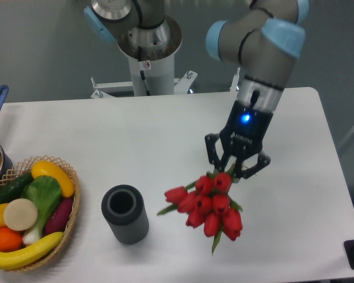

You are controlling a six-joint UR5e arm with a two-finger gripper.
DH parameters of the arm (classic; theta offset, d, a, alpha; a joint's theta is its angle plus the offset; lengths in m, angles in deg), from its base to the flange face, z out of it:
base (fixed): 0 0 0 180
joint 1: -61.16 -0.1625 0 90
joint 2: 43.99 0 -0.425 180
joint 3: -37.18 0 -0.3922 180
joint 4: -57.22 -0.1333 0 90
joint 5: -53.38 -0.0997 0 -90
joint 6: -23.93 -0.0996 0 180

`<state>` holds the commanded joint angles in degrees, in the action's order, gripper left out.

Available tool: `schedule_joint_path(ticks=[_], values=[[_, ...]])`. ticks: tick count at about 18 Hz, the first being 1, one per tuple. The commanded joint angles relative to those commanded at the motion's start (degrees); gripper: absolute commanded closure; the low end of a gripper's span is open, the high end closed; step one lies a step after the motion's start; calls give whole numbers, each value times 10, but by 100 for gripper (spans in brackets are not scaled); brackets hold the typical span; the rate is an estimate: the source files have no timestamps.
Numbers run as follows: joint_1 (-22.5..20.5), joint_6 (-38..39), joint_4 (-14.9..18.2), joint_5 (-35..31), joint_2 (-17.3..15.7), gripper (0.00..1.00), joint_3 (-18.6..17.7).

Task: Pick up the flowers from the table
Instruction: 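Lift the gripped red tulip bundle up off the table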

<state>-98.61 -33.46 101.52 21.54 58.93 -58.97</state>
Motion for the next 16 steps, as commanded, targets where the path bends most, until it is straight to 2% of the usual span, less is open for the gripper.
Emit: schedule_joint_path(ticks=[5,16], values=[[-20,-2,-1,63,1,73,-8],[-22,-17,-1,67,3,73,-11]])
